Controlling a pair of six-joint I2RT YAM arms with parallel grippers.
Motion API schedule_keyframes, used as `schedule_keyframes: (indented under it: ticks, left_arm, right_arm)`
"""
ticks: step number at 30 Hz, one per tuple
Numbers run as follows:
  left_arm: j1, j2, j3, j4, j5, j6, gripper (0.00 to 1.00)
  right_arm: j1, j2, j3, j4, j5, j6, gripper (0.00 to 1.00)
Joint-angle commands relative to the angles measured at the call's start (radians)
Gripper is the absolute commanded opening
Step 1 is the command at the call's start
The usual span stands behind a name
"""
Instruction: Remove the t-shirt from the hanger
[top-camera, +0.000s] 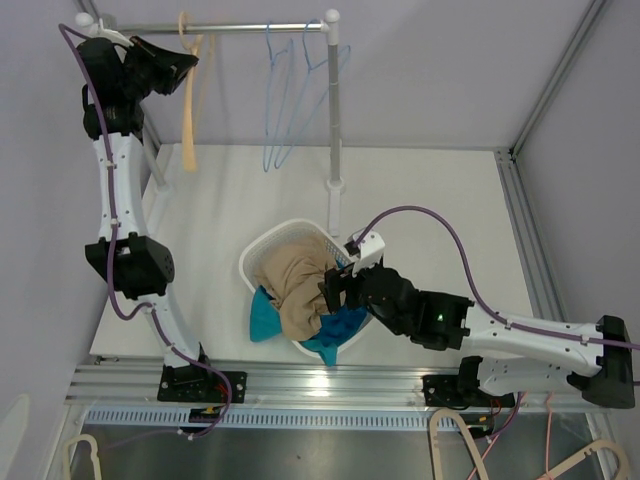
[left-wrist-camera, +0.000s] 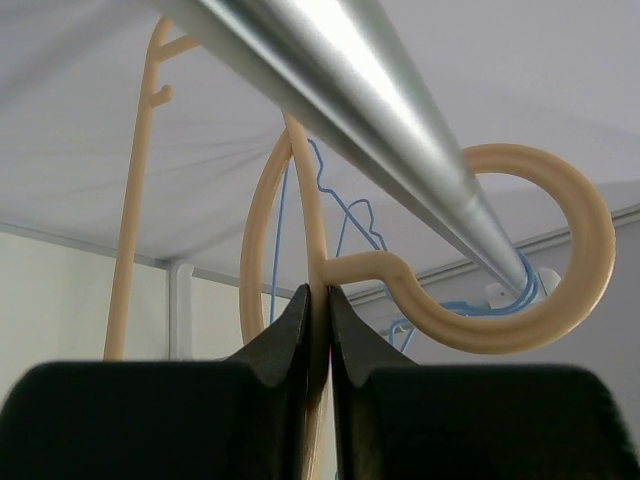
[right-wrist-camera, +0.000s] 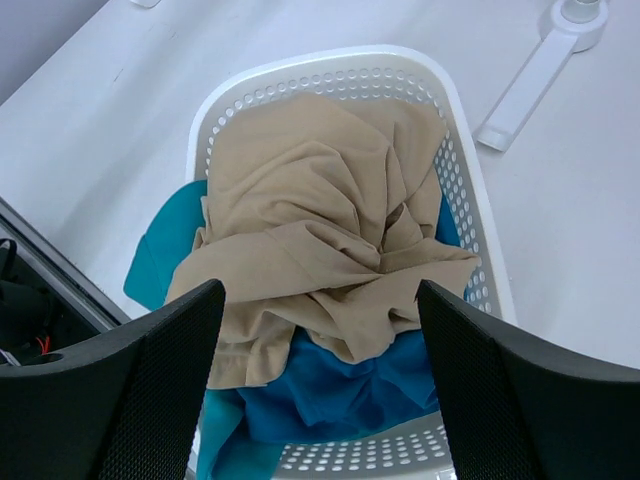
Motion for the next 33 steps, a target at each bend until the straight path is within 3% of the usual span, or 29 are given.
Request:
schedule_keyframes:
  ticks: [1,8,9,10,13,19,24,27,32,33]
  left_arm:
    - [0.017,0.017,0.007,-0.039,-0.035,-0.015,0.12]
    - [0.019,-0.056,-0.066,-0.048,-0.086,0.038,0.50]
    - [0.019,-0.059,-0.067,-0.047,-0.080,0.036,0.63]
    - [0.019,-0.061,-0.063,-0.047,-0.079,0.033,0.69]
    - [0.020,-0.081,-0.064,-0.048,-0.068,0.036,0.76]
    - [0.057,-0.179,-0.079,-0.094,-0.080,0.078,0.78]
    - [0.088,-0.309,-0.190,-0.073,-0.014,0.104,0.88]
    - [0.105,-0.385,-0.221,-0.070,0.058,0.111,1.00]
    - [0.106,-0.570,-0.305,-0.168,0.090,0.182,1.00]
    - [0.106,-0.613,-0.414,-0.162,0.086,0.183,1.00]
  right_arm:
    - [0.015,-0.047,-0.007,-0.002,0.041,0.013,0.82]
    - [0.033,-0.078,-0.030,-0.003,0.049,0.024,0.82]
    - [0.036,-0.081,-0.027,-0.007,0.054,0.024,0.82]
    - [0.039,-0.084,-0.027,-0.011,0.066,0.025,0.82]
    - [0.049,-0.093,-0.044,-0.004,0.075,0.033,0.82]
    - [0.066,-0.096,-0.053,-0.005,0.072,0.042,0.80]
    - [0.069,-0.107,-0.052,0.009,0.080,0.013,0.82]
    - [0.069,-0.123,-0.037,0.023,0.104,-0.042,0.99]
    - [0.066,-0.121,0.129,-0.066,0.213,-0.180,0.99]
    - [0.066,-0.126,0.178,-0.079,0.236,-0.217,0.99]
